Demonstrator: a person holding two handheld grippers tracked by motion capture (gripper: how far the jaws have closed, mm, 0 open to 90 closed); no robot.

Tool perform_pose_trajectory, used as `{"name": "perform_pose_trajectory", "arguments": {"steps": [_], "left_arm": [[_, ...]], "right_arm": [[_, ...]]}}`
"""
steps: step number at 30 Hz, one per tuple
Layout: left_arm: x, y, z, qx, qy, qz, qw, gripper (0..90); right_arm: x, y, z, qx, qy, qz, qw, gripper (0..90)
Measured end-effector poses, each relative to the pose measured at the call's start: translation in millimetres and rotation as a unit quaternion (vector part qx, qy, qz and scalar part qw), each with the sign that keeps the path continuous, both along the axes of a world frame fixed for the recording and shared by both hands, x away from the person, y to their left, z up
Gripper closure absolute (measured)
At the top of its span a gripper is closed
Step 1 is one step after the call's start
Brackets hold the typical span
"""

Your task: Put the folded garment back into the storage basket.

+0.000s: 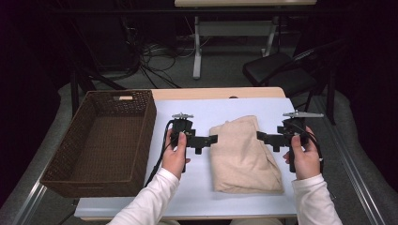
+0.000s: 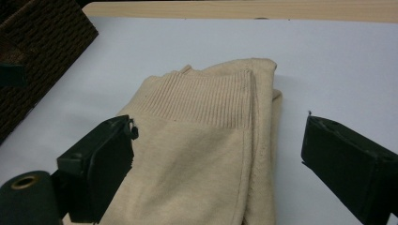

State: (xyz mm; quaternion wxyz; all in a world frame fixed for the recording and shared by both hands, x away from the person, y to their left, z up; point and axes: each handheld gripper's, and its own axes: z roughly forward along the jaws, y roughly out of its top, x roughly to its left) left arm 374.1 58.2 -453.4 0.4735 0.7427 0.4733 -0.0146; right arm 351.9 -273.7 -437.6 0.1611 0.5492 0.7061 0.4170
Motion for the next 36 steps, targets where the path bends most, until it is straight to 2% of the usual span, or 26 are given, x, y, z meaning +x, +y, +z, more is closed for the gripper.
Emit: {"name": "perform_pose_trajectory", "arguments": {"steps": [8,12,16,22,24,36], "left_arm": [[7.3,-6.1,-26.5,-0.016,0.031,0.009,0.9994,0.3],[12.0,-12.7,-43.0,-0.007,0.059,0.014,0.9981,0.5],[15.3,-21.2,-55.2,-0.011,0.093,0.015,0.9955,0.5],[17.6,-31.9,-68.1,0.003,0.108,0.013,0.9941,0.6],[18.0,-35.1,-71.8,0.002,0.119,0.012,0.9929,0.7],[20.6,-44.9,-87.8,0.002,0.154,0.015,0.9880,1.2]], "right_arm": [[6.8,-5.8,-17.1,-0.005,0.017,-0.010,0.9998,12.6],[9.1,-6.6,-22.8,-0.009,0.028,-0.016,0.9994,13.8],[10.0,-6.8,-25.0,-0.009,0.031,-0.015,0.9994,13.9],[9.6,-6.8,-25.1,-0.008,0.031,-0.016,0.9993,14.0],[9.4,-6.8,-25.1,-0.008,0.031,-0.016,0.9994,14.0],[9.7,-6.8,-26.1,-0.007,0.035,-0.015,0.9993,14.2]]}}
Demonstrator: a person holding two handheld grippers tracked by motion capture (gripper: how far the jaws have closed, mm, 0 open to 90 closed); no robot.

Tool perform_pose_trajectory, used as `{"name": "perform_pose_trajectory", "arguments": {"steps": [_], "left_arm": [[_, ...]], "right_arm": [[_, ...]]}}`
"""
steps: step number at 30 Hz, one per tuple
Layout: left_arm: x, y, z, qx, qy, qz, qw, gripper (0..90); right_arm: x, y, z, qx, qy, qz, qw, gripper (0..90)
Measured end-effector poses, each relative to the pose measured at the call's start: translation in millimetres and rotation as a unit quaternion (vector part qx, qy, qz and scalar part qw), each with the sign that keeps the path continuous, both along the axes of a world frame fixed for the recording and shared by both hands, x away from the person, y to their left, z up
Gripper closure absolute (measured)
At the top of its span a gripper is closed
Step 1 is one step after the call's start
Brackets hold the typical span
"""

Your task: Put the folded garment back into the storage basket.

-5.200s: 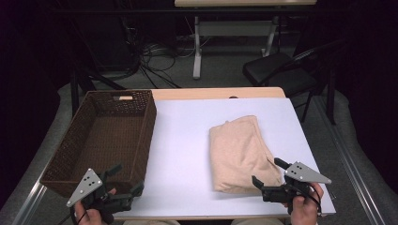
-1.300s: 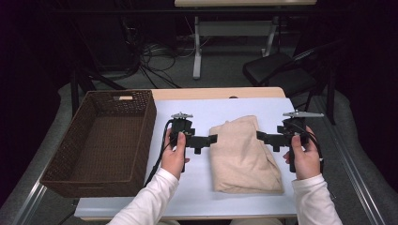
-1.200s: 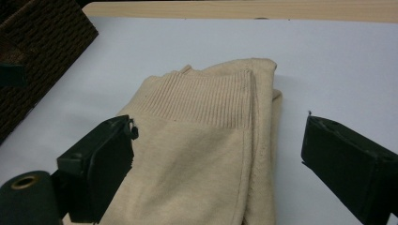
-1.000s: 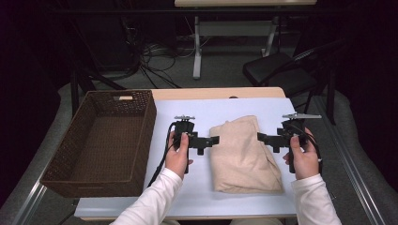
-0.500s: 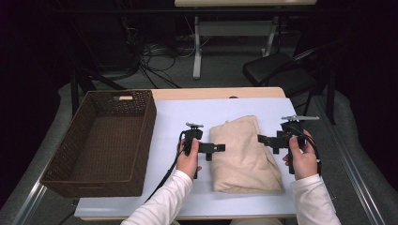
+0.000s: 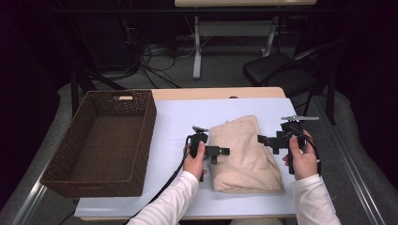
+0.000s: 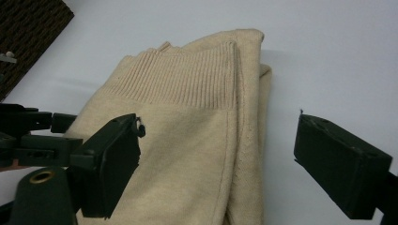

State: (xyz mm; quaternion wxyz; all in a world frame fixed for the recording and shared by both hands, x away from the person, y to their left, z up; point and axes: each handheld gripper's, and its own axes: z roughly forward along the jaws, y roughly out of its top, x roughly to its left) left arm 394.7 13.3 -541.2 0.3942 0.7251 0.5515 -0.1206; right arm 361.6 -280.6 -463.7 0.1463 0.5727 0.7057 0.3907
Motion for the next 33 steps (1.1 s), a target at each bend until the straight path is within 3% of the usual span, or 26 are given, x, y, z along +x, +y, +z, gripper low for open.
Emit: {"name": "perform_pose_trajectory", "arguments": {"steps": [12,26,33], "left_arm": [[-0.8,-8.1,-6.6,-0.005,0.015,0.005,0.9999,1.9],[-1.9,-12.3,-8.1,0.002,0.001,-0.010,0.9999,2.3],[-5.3,-13.9,-7.2,0.024,-0.017,-0.004,0.9996,12.0]], "right_arm": [[1.5,-0.2,-3.4,0.004,0.007,0.000,1.0000,14.2],[3.7,-0.8,-8.5,0.010,0.015,0.003,0.9998,14.2],[4.0,-1.5,-22.3,-0.026,0.000,-0.012,0.9996,15.0]]}}
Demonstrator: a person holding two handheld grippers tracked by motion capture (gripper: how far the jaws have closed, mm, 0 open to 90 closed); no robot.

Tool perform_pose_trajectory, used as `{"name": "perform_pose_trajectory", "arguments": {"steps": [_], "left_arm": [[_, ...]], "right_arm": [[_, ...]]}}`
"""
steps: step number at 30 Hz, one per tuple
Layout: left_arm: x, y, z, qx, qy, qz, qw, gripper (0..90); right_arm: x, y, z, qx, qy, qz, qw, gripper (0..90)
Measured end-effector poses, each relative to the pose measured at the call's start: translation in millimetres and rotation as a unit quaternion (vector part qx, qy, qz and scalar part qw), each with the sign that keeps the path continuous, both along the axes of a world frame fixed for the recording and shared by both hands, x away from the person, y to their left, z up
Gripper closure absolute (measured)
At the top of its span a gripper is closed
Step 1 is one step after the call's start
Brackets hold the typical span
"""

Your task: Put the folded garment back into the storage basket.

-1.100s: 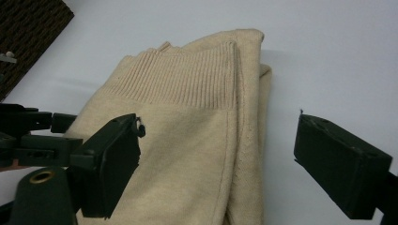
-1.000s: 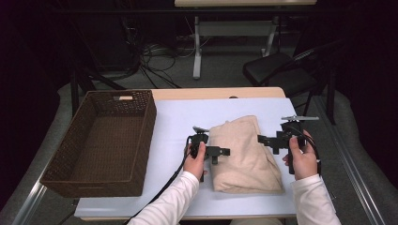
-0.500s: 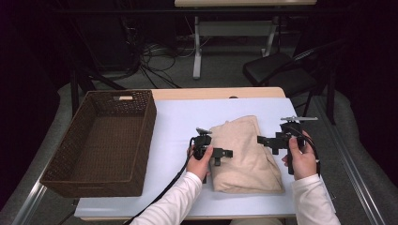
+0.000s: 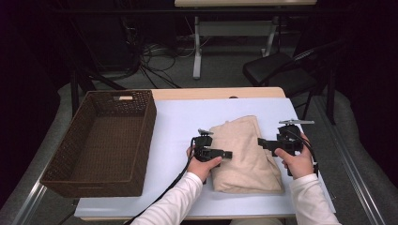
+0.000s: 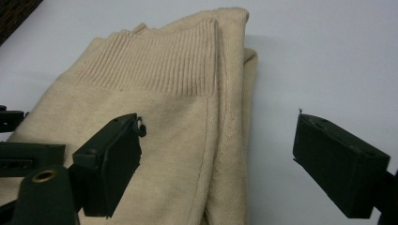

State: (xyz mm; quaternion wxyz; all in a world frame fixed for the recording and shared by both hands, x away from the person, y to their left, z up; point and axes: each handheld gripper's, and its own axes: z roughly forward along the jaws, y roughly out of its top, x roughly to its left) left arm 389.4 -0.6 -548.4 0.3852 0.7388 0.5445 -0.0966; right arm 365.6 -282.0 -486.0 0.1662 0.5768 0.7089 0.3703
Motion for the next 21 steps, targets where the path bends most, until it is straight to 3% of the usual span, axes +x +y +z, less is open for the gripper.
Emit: {"name": "perform_pose_trajectory", "arguments": {"steps": [4,8,16,21], "left_arm": [[0.5,2.0,-0.1,0.003,-0.002,-0.003,1.0000,14.8],[0.1,1.9,-0.5,0.001,-0.002,0.001,1.0000,15.6],[0.3,1.5,-0.8,-0.004,-0.001,0.007,1.0000,18.8],[-0.5,1.6,-0.9,-0.002,-0.003,0.008,1.0000,19.6]], "right_arm": [[2.8,-2.8,-12.0,0.003,0.012,-0.001,0.9999,15.5],[6.4,-9.2,-25.1,0.024,0.041,-0.007,0.9989,18.7],[9.1,-14.4,-33.3,0.023,0.063,-0.013,0.9976,23.6],[10.9,-18.0,-37.2,0.055,0.081,-0.013,0.9951,26.9]]}}
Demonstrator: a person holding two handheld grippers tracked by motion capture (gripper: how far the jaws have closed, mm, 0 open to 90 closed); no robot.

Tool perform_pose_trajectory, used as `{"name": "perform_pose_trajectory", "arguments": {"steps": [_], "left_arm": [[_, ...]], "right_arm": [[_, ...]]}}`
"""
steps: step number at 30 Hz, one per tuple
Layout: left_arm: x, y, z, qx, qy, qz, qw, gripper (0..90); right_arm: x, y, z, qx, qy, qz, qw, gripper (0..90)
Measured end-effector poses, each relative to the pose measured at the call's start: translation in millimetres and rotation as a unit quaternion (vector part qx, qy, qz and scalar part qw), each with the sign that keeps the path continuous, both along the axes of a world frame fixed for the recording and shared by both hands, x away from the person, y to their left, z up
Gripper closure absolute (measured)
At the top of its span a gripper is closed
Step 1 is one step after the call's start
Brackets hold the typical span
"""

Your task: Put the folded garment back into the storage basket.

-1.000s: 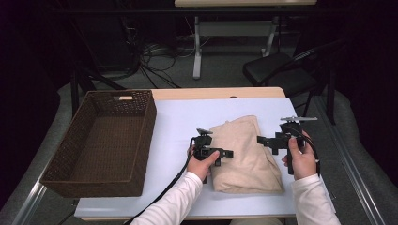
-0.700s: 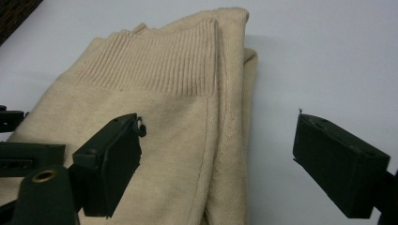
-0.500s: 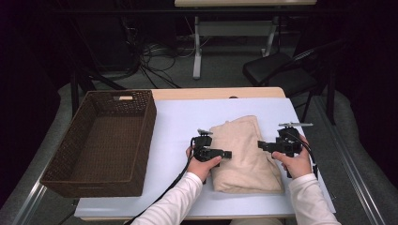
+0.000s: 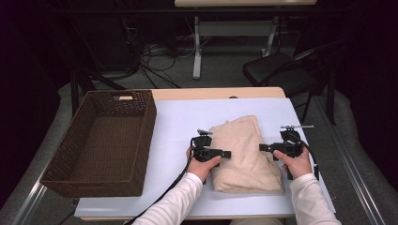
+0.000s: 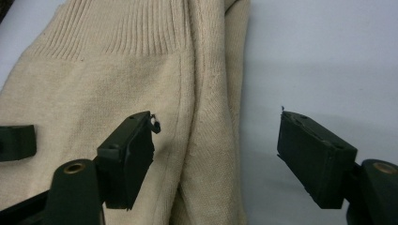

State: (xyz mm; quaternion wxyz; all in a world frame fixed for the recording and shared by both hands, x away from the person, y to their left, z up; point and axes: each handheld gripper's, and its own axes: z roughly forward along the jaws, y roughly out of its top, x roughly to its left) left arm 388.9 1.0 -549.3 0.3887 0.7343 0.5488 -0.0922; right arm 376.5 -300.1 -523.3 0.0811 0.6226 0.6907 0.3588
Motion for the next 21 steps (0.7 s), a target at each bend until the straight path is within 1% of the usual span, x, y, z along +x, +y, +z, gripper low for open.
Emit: {"name": "perform_pose_trajectory", "arguments": {"steps": [3,4,5,8,12,15,16,17,19,21], "left_arm": [[-0.8,-0.2,-0.4,0.001,-0.003,0.003,1.0000,20.1],[-1.0,-0.4,-0.6,0.001,-0.005,0.004,1.0000,20.1],[-1.0,-0.3,-0.5,0.001,-0.004,0.003,1.0000,20.2],[-1.8,-0.4,-0.9,0.000,-0.006,0.006,1.0000,20.3],[-2.6,-0.7,-1.1,0.001,-0.009,0.007,0.9999,20.2],[-3.2,-1.1,-1.2,0.001,-0.010,0.010,0.9999,20.2],[-3.1,-0.8,-1.1,0.000,-0.009,0.009,0.9999,20.3],[-3.1,-0.6,-1.2,-0.001,-0.008,0.011,0.9999,20.3],[-3.4,-0.3,-1.6,-0.002,-0.010,0.010,0.9999,20.3],[-4.0,-0.4,-1.9,-0.003,-0.012,0.011,0.9999,20.3]], "right_arm": [[1.0,-1.6,-5.1,0.015,0.005,0.001,0.9999,31.1],[1.0,-1.6,-5.1,0.015,0.005,0.001,0.9999,31.1],[1.4,-1.8,-7.6,0.026,0.008,0.003,0.9996,31.7],[2.3,-1.9,-10.3,0.030,0.009,0.004,0.9995,31.7],[3.3,-0.6,-14.4,0.029,0.013,0.003,0.9995,32.1],[3.8,0.0,-17.1,0.037,0.015,0.004,0.9992,33.3],[3.8,-0.3,-17.4,0.039,0.022,0.004,0.9990,33.5],[4.2,-0.5,-19.1,0.046,0.021,0.004,0.9987,33.8],[4.8,-0.9,-20.7,0.052,0.030,0.000,0.9982,33.8],[5.4,-2.0,-22.0,0.063,0.039,-0.001,0.9972,33.9]]}}
